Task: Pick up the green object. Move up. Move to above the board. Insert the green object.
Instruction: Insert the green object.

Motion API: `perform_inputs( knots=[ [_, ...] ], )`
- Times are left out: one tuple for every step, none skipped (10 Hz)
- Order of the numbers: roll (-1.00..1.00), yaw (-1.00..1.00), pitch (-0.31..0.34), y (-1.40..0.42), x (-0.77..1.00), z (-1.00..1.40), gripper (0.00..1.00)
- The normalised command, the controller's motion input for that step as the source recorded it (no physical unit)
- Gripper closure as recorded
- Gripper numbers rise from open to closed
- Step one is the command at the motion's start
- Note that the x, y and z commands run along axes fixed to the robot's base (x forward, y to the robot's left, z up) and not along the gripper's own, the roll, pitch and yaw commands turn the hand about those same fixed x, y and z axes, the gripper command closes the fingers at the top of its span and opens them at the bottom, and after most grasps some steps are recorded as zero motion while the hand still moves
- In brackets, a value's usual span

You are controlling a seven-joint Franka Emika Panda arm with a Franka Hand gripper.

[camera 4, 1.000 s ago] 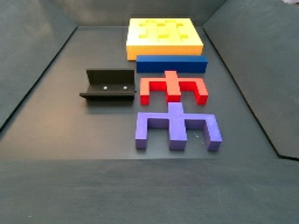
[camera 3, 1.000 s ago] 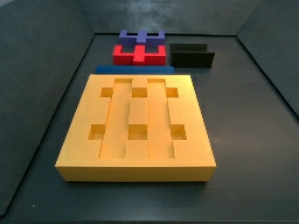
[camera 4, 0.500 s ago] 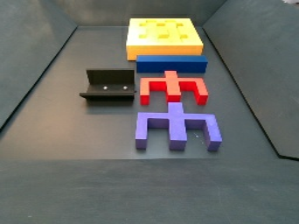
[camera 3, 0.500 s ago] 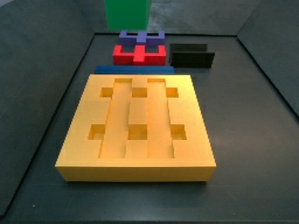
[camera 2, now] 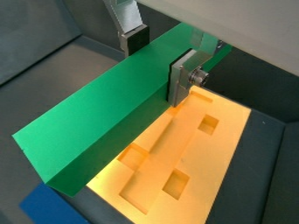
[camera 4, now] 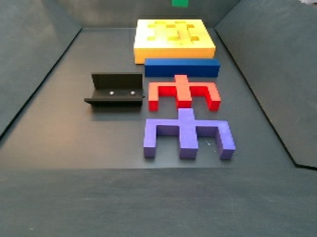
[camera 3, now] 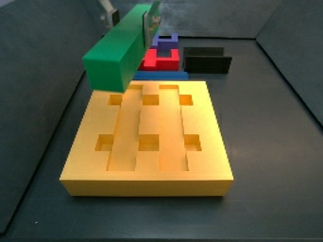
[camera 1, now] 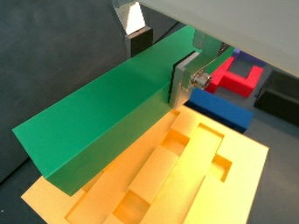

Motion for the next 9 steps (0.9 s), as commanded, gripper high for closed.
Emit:
perform_inputs(
  knots=[
    [0.1,0.23,-0.017,-0.35,0.0,-1.0,1.0],
    [0.17,0.41,0.0,-0.3,0.0,-0.93,1.0],
    [0.16,0.41,0.0,-0.2,0.02,-0.91,1.0],
    [0.16,0.27,0.04,-0.03,0.0,-0.87,1.0],
    [0.18,0.13,0.051,0.0,0.0,-0.82,1.0],
    [0.19,0.05,0.066,0.0,0.0,-0.79,1.0],
    [0.14,0.0,0.076,0.0,0.0,-0.69,1.0],
    [0.13,0.0,0.084,-0.01,0.0,-0.65,1.0],
    [0.16,0.35,0.0,-0.19,0.0,-0.69,1.0]
  ],
)
